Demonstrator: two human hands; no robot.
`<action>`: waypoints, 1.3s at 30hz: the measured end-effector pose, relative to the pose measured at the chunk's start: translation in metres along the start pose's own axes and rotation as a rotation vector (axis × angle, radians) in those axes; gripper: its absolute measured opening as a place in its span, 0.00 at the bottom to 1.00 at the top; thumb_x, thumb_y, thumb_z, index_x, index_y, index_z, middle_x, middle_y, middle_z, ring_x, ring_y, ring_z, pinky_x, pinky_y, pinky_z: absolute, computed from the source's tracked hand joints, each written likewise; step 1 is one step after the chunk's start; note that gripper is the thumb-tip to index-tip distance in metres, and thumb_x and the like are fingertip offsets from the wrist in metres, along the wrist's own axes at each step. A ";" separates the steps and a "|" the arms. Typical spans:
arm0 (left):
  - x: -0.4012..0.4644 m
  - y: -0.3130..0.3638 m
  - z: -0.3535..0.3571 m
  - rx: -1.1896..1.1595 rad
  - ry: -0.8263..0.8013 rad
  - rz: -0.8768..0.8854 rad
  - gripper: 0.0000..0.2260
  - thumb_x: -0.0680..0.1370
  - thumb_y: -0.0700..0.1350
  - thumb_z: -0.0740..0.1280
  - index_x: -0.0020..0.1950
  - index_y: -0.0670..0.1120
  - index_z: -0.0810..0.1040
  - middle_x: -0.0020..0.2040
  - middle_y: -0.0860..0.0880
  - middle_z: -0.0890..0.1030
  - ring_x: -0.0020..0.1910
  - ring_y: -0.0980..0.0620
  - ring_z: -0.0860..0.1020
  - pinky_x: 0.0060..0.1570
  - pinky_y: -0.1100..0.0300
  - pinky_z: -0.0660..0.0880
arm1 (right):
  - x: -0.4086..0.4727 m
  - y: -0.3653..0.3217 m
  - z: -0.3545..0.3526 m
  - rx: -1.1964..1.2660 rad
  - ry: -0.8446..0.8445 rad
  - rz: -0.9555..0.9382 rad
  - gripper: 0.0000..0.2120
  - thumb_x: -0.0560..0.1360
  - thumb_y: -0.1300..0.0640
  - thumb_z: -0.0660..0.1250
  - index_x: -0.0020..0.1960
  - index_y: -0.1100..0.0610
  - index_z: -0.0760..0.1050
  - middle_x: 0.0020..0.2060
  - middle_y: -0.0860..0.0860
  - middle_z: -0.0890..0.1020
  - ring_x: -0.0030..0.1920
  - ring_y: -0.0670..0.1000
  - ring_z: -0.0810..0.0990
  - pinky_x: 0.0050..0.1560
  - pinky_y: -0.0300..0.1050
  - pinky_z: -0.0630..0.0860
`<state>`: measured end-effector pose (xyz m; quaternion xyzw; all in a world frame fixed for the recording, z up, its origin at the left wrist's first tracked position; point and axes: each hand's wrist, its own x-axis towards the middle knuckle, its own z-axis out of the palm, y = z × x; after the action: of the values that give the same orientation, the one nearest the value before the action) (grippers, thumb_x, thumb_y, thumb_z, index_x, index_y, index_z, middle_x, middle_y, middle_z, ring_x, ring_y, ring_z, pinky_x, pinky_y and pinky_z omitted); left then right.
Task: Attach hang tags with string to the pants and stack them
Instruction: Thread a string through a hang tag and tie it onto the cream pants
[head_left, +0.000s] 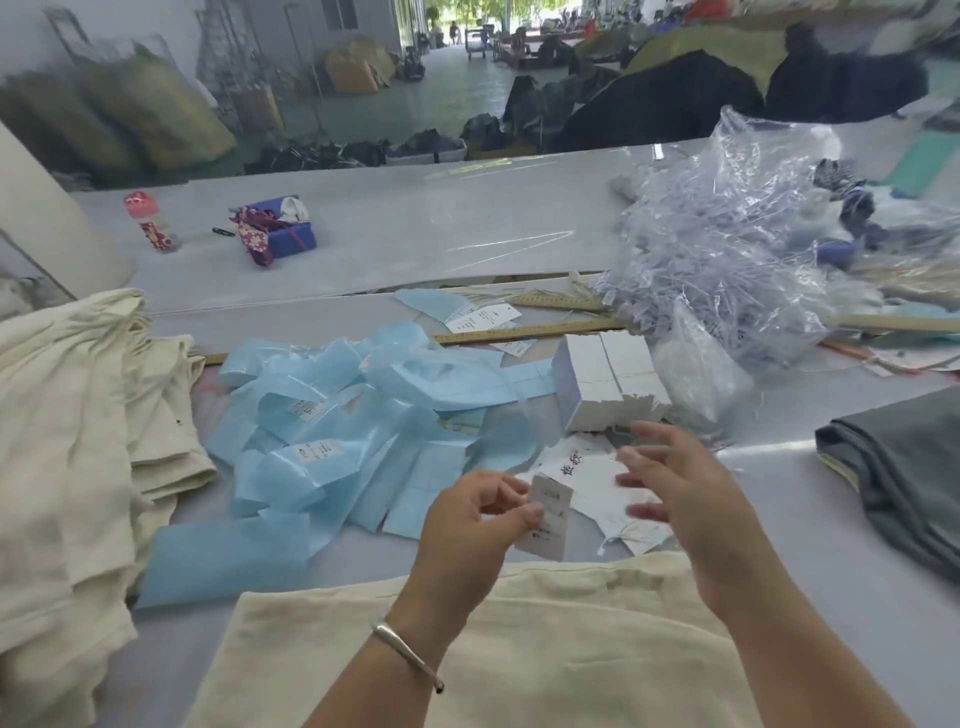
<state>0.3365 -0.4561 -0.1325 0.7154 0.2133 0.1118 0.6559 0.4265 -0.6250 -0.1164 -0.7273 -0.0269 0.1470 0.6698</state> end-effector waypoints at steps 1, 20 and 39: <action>-0.001 -0.004 0.007 -0.025 0.043 -0.037 0.12 0.70 0.34 0.75 0.30 0.46 0.79 0.40 0.55 0.82 0.37 0.58 0.78 0.42 0.65 0.74 | 0.010 0.012 -0.015 -0.097 0.145 -0.052 0.09 0.76 0.58 0.67 0.56 0.53 0.77 0.45 0.50 0.81 0.44 0.49 0.80 0.42 0.43 0.74; -0.008 -0.040 0.028 -0.052 0.348 -0.292 0.07 0.74 0.42 0.72 0.50 0.53 0.83 0.43 0.53 0.85 0.45 0.51 0.81 0.45 0.57 0.75 | 0.154 0.096 0.024 -1.368 -0.207 -0.157 0.30 0.66 0.40 0.72 0.62 0.53 0.70 0.60 0.53 0.72 0.64 0.55 0.68 0.59 0.49 0.68; -0.004 -0.041 0.010 0.045 0.247 -0.309 0.06 0.75 0.42 0.70 0.51 0.50 0.82 0.45 0.55 0.84 0.40 0.60 0.82 0.38 0.66 0.74 | 0.157 0.087 0.026 -1.343 -0.214 -0.172 0.36 0.64 0.43 0.76 0.64 0.55 0.64 0.61 0.55 0.68 0.64 0.57 0.66 0.58 0.53 0.68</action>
<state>0.3311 -0.4650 -0.1739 0.6696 0.4021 0.0918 0.6177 0.5561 -0.5721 -0.2317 -0.9618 -0.2358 0.1157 0.0768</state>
